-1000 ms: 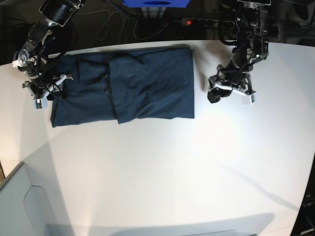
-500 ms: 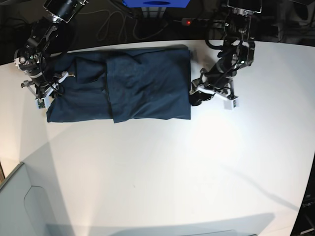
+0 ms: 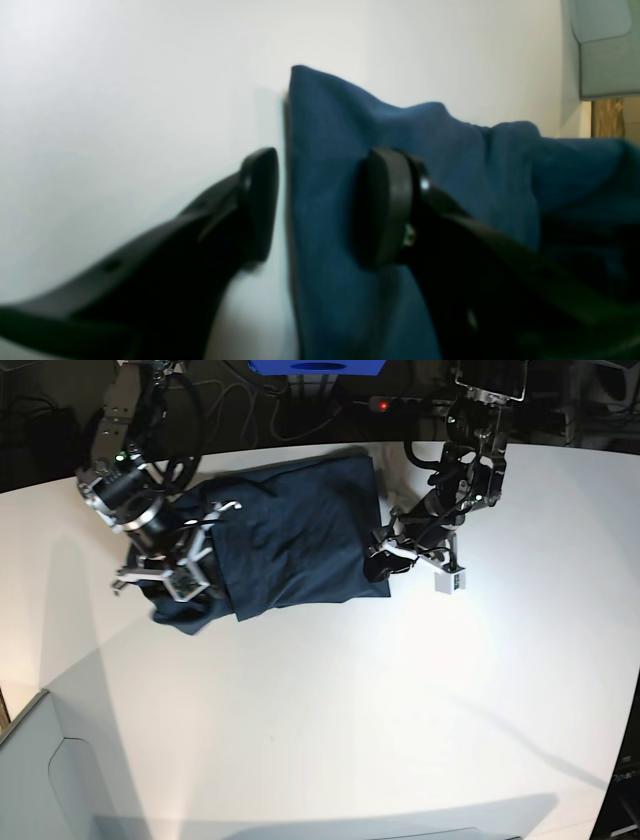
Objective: Fold the T-shirt properly
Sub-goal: 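Grasp the folded bundle's edge with both grippers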
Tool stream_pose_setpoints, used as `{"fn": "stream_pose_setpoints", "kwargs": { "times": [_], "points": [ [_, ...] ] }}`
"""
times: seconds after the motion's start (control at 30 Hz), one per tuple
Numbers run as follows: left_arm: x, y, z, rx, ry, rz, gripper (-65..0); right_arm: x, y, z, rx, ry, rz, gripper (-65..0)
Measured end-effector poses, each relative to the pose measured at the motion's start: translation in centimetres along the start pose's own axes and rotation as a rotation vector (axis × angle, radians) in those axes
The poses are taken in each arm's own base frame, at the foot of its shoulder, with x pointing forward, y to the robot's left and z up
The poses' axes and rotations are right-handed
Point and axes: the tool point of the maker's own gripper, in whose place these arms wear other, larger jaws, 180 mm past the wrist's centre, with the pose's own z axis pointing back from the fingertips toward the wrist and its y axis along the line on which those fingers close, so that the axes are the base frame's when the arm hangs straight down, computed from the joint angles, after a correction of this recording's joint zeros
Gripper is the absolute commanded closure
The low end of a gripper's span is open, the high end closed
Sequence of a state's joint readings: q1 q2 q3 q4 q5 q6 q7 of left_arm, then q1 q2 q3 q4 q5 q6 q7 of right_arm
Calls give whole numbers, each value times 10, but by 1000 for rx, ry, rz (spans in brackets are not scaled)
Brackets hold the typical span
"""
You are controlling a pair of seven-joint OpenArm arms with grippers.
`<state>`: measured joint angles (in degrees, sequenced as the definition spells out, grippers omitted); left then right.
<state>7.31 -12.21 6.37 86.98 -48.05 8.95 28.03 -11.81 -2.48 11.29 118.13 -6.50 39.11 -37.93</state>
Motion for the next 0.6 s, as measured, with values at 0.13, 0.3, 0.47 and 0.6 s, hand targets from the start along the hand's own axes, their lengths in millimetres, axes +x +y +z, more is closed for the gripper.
{"fn": "stream_pose_setpoints", "kwargs": {
  "times": [0.13, 0.3, 0.47, 0.6],
  "points": [
    [0, 1, 1, 2, 4, -2, -280, 24, 50, -14, 152, -50, 72, 0],
    [-2, 3, 2, 4, 7, 2, -280, 52, 100, -30, 314, -133, 119, 0],
    [-2, 3, 2, 5, 7, 2, -280, 34, 117, -49, 374, -89, 77, 0],
    [-2, 3, 2, 6, 7, 2, -280, 35, 137, -61, 444, -101, 73, 0]
  ]
}}
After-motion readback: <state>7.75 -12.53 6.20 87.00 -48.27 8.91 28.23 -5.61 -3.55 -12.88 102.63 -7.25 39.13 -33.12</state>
